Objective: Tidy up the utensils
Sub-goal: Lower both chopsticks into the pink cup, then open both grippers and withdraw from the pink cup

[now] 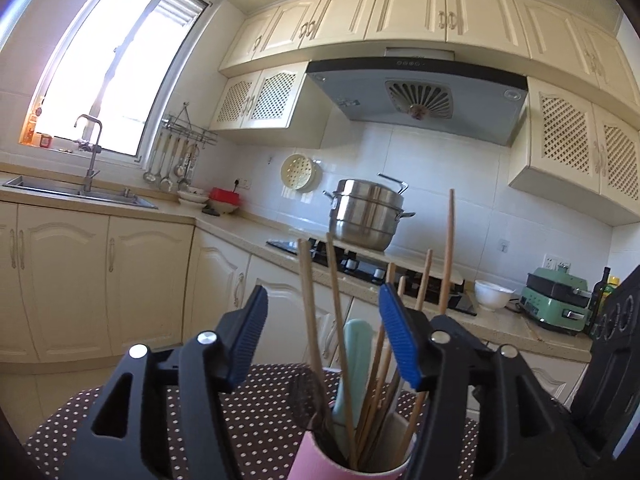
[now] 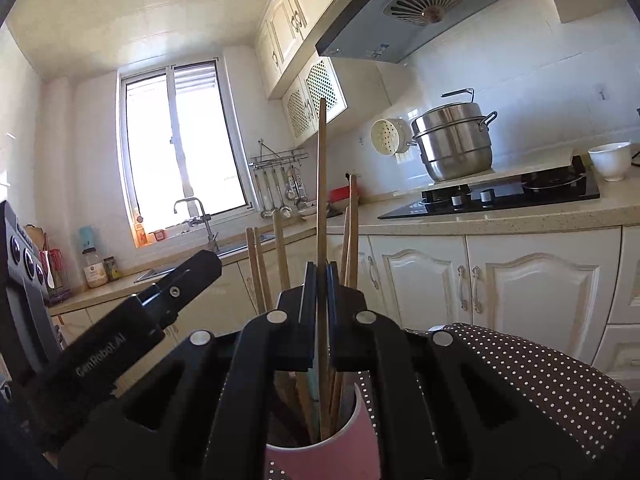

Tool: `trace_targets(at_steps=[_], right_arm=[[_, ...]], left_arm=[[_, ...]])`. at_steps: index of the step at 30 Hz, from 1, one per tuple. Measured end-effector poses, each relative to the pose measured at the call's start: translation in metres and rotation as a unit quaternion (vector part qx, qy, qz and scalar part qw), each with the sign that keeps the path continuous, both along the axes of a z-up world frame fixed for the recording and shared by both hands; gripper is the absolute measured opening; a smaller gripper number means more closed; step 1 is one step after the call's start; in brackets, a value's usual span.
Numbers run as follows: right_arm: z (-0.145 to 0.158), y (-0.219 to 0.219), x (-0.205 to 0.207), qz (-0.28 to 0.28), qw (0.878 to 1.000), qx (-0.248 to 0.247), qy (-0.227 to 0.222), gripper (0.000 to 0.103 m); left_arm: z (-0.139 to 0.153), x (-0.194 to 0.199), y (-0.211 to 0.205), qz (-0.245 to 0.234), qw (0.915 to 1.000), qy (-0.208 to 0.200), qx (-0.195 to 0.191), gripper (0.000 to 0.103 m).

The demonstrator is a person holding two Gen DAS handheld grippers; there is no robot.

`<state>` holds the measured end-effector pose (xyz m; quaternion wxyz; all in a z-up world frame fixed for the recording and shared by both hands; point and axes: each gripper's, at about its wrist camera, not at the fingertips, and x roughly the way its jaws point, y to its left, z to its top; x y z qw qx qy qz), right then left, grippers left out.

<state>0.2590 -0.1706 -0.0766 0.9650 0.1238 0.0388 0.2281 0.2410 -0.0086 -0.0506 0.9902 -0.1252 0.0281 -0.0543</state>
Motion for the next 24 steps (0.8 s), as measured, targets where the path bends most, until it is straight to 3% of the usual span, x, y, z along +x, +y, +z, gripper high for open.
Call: trace_targets(at_steps=[8,13,24], right_arm=[[-0.002,0.009,-0.014,-0.004,1.000,-0.029,0.005,0.005],[-0.006,0.015,-0.019,-0.009,0.999,-0.047,0.011,0.006],[-0.007,0.017,-0.029,-0.024,0.998,-0.060,0.023,0.006]], left_arm=[[-0.004,-0.005,0.007,0.021,0.9989,0.035,0.023,0.067],[-0.003,-0.015,0.007,0.037,0.9975,0.034,0.050,0.068],[0.002,-0.034,0.012,0.052,0.9960,0.034,0.063,0.071]])
